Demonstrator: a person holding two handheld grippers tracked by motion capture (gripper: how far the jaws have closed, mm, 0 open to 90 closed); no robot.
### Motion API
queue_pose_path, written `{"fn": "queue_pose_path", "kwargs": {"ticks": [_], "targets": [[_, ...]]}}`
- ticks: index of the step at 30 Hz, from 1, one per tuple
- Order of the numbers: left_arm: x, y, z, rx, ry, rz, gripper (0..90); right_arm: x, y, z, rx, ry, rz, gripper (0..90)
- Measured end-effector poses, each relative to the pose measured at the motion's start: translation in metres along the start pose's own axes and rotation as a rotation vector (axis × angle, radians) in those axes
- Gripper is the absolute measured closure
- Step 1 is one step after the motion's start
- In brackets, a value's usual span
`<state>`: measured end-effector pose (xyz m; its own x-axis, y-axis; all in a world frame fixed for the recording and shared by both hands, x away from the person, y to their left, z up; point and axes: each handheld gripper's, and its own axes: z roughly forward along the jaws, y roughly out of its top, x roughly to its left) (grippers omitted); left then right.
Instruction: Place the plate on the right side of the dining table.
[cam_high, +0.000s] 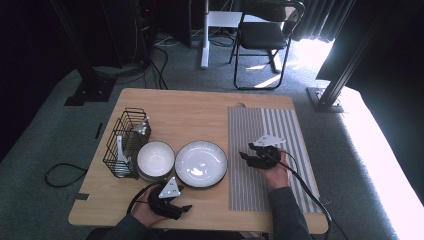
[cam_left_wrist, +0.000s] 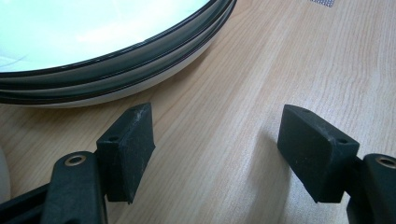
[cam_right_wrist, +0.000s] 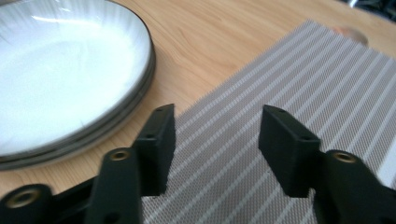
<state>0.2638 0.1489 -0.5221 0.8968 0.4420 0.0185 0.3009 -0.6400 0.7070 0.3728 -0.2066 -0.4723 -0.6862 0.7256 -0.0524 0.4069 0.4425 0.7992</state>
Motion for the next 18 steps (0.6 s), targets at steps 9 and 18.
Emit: {"fn": "queue_pose_path", "kwargs": {"ticks": [9,18], "targets": [[-0.005,0.002,-0.005,-0.003,0.023,0.003,36.9,0.008,0.025,0.012,-0.014,0.043,-0.032,55.7],[-0.004,0.020,-0.021,-0.102,0.050,-0.010,50.6,0.011,0.057,0.020,-0.047,0.080,-0.054,62.5]]}}
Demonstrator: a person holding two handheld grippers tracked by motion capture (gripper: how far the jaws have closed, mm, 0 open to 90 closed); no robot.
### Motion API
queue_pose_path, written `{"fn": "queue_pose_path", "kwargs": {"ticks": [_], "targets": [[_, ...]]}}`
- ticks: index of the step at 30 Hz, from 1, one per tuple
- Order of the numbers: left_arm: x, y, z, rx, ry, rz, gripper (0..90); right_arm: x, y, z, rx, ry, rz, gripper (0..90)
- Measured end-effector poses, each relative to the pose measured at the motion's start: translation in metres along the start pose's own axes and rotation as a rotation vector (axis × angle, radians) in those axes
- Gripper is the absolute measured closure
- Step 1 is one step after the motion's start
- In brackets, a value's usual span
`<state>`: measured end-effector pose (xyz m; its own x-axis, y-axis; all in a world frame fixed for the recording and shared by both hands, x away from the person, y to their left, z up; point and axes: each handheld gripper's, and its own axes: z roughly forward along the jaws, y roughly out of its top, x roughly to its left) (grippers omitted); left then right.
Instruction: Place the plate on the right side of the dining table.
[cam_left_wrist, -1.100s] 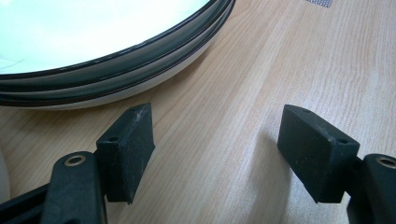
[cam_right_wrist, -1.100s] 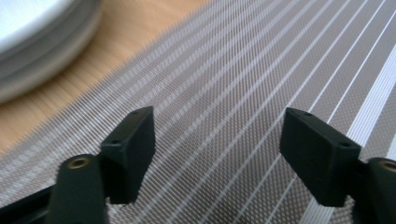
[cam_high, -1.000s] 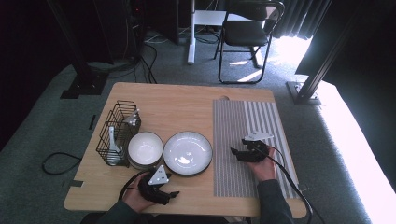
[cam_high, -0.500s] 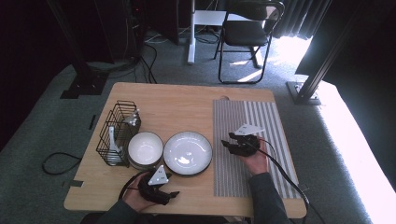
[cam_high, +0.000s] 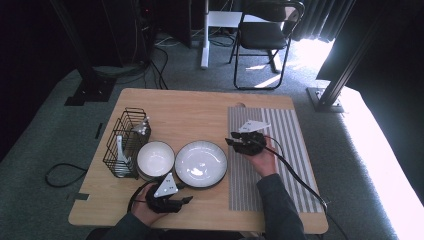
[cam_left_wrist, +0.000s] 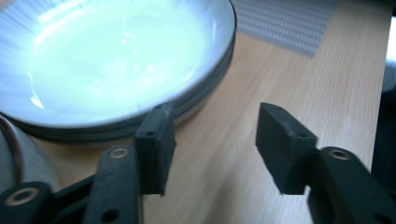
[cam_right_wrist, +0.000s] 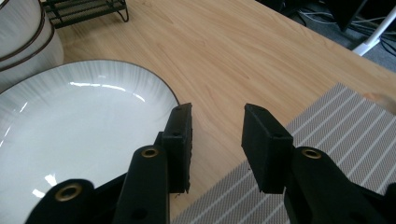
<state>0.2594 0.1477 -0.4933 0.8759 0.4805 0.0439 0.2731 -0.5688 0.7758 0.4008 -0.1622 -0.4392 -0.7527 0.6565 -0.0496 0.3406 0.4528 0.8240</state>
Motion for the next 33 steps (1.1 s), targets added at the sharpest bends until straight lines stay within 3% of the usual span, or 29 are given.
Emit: {"fn": "queue_pose_path", "kwargs": {"ticks": [6,9,11,16,22,26,33], "targets": [[0.000,0.008,0.001,-0.005,0.028,0.023,56.4,0.003,0.010,0.014,0.003,0.010,-0.020,63.6],[0.000,0.007,0.001,-0.007,0.045,0.017,56.6,0.002,0.013,0.021,0.005,0.024,-0.011,63.7],[0.000,0.005,0.001,-0.008,0.063,0.014,56.7,0.000,0.012,0.024,-0.002,0.043,0.022,64.0],[0.000,0.002,0.000,-0.017,0.088,-0.010,59.9,-0.003,0.010,0.033,0.017,0.065,0.073,65.5],[0.000,0.000,-0.001,-0.022,0.141,-0.051,67.6,0.003,0.012,0.050,0.076,0.077,0.065,69.0],[-0.003,-0.002,-0.001,-0.029,0.179,-0.076,71.9,0.000,0.007,0.060,0.095,0.101,0.106,72.8],[-0.001,-0.007,-0.001,-0.033,0.235,-0.136,78.0,0.002,0.001,0.070,0.121,0.136,0.131,76.3]]}}
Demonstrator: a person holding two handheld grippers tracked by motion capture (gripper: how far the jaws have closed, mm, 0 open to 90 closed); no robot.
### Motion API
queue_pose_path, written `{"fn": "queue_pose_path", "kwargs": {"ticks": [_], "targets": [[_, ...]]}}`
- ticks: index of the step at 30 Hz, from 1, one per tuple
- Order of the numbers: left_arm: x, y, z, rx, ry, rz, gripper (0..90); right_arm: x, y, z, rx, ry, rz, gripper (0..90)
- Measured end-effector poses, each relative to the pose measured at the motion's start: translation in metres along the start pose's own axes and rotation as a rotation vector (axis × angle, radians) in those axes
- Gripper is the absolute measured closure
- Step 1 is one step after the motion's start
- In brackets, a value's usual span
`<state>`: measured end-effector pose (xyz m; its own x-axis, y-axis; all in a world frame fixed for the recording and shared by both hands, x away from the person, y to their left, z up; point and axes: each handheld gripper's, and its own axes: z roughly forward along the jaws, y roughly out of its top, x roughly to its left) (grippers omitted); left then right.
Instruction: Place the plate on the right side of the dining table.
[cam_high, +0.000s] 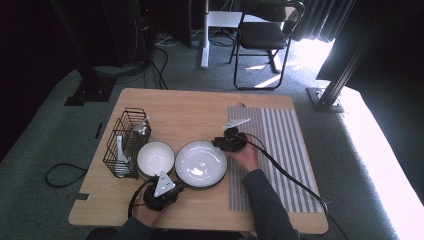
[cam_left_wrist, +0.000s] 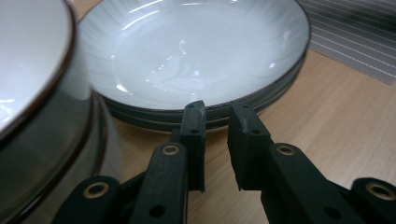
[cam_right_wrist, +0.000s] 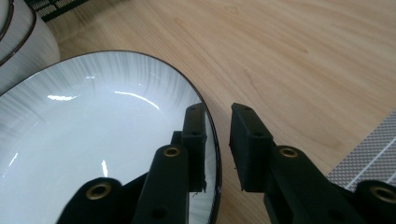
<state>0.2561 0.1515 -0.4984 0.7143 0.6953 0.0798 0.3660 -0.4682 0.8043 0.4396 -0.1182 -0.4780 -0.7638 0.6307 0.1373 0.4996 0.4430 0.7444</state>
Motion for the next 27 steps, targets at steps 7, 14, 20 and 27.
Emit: {"fn": "queue_pose_path", "kwargs": {"ticks": [7,14,20,27], "targets": [[0.002,0.005,0.000,-0.005,0.031,-0.028,81.0,-0.003,-0.001,0.004,0.010,0.043,0.033,81.6],[0.002,0.007,0.001,-0.009,0.038,-0.029,82.7,-0.005,0.000,0.002,-0.004,0.048,0.072,83.9],[0.001,0.007,0.001,-0.009,0.049,-0.025,85.1,-0.006,0.000,0.001,-0.006,0.057,0.093,84.1],[0.001,0.010,0.003,0.006,0.073,-0.027,85.6,-0.012,-0.007,-0.003,-0.051,0.092,0.161,84.4]]}}
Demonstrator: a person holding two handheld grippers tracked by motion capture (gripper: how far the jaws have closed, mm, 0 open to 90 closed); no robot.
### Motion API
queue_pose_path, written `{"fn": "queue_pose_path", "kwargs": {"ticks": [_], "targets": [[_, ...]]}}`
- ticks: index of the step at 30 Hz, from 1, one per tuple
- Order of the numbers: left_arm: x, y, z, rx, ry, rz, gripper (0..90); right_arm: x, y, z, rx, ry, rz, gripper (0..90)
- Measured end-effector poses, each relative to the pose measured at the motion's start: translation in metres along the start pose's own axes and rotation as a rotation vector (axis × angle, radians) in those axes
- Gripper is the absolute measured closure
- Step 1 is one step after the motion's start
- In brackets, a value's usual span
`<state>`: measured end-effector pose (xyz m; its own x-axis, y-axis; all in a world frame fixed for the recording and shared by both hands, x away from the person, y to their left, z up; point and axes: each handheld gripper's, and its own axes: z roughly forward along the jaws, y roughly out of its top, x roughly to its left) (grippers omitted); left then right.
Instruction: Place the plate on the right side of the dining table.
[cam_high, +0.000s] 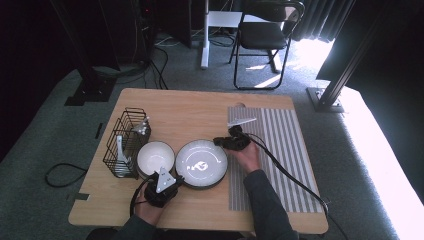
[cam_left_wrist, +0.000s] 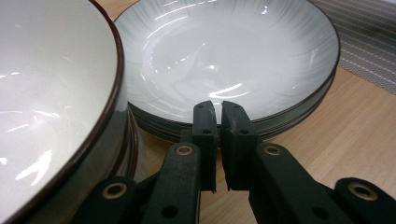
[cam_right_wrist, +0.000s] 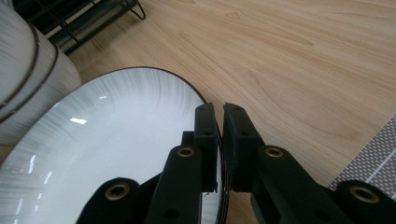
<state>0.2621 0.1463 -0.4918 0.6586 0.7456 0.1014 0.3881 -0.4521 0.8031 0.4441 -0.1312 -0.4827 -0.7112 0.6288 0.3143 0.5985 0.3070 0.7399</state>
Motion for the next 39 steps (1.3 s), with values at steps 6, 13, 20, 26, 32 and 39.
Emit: {"fn": "queue_pose_path", "kwargs": {"ticks": [6,13,20,26,32,39], "targets": [[0.000,0.001,0.001,-0.003,0.005,-0.007,86.3,-0.003,-0.002,0.000,-0.001,0.008,0.019,82.8],[0.000,0.002,0.004,-0.002,0.020,-0.013,88.3,0.000,-0.004,0.000,0.008,-0.020,-0.001,86.3],[-0.007,0.005,0.015,0.007,0.003,-0.020,85.6,-0.002,0.000,-0.014,-0.039,-0.056,-0.019,87.6],[-0.007,0.008,0.017,0.008,0.003,-0.023,85.6,-0.006,0.000,-0.017,-0.040,-0.049,-0.001,85.2],[-0.007,0.008,0.018,0.007,0.015,-0.018,85.7,-0.010,0.000,-0.015,0.001,0.003,0.034,71.9],[-0.006,0.010,0.021,0.009,0.024,-0.011,85.8,-0.015,-0.003,-0.008,0.052,0.046,0.066,66.6]]}}
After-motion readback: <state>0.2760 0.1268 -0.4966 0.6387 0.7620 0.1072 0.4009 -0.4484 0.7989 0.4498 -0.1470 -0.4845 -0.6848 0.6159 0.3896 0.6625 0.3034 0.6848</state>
